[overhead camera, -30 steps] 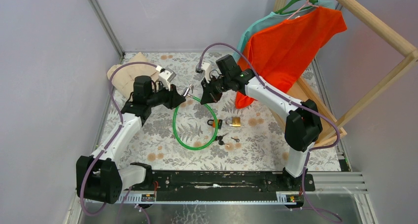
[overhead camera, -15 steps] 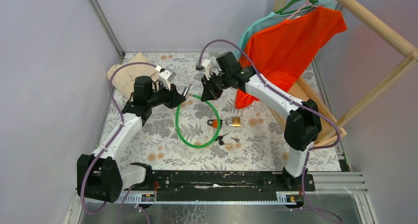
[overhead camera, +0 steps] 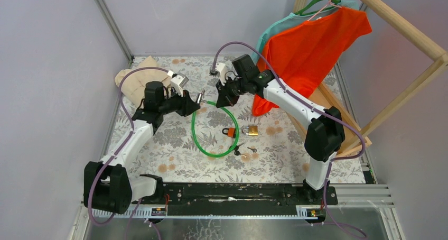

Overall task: Lock with the key
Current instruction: Lock the lock.

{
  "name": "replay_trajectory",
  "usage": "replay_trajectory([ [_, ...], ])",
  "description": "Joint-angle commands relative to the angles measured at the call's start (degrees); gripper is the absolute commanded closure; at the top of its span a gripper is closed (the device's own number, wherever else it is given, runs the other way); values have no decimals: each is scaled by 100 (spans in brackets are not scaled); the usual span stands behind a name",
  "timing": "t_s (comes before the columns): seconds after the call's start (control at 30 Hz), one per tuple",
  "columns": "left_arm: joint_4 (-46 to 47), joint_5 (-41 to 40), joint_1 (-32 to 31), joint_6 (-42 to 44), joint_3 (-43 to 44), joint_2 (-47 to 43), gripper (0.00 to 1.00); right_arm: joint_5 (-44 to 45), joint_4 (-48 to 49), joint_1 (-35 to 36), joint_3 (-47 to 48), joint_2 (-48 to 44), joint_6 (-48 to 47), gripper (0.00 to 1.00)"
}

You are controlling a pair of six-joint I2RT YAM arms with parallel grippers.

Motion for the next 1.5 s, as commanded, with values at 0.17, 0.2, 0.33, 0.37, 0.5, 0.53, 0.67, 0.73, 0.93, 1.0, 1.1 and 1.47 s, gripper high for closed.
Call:
replay_trajectory([
  [0.17, 754, 1467, -193, -209, -123, -266, 100, -1200, 1617, 177, -757, -130, -13, 95],
  [0.2, 661, 1465, -193, -1, -88, -275, 100, -1293, 1691, 179, -842, -126, -9, 94],
  [0.33, 448, 1480, -195, 594, -25, -274, 100, -1436, 1716, 180, -785, -3, -56, 97],
  [0.37, 447, 1484, -202, 698, -41, -270, 100, -1448, 1679, 180, -731, 26, -100, 98],
  [0.5, 418, 1520, -192, 1020, -62, -256, 100, -1412, 1651, 180, -629, 51, -162, 99],
  [0.53, 395, 1543, -194, 1070, -69, -256, 100, -1400, 1670, 179, -634, 30, -166, 99],
  [0.67, 375, 1575, -196, 1285, -215, -318, 100, -1350, 1910, 173, -870, -53, -32, 96],
  [0.73, 362, 1664, -193, 1496, -331, -362, 100, -1319, 2084, 164, -1068, -109, 17, 96],
  [0.93, 164, 1569, -194, 2023, -593, -434, 100, -1362, 2415, 153, -1535, -264, 13, 94],
  [1.0, 163, 1596, -195, 2178, -733, -466, 100, -1378, 2570, 149, -1709, -288, 32, 92],
  [1.1, 179, 1564, -195, 2257, -888, -502, 100, -1457, 2920, 153, -1988, -312, 246, 89],
  [1.47, 768, 1297, -193, 1526, -1202, -431, 100, -1491, 3937, 149, -2605, -216, 1028, 80],
])
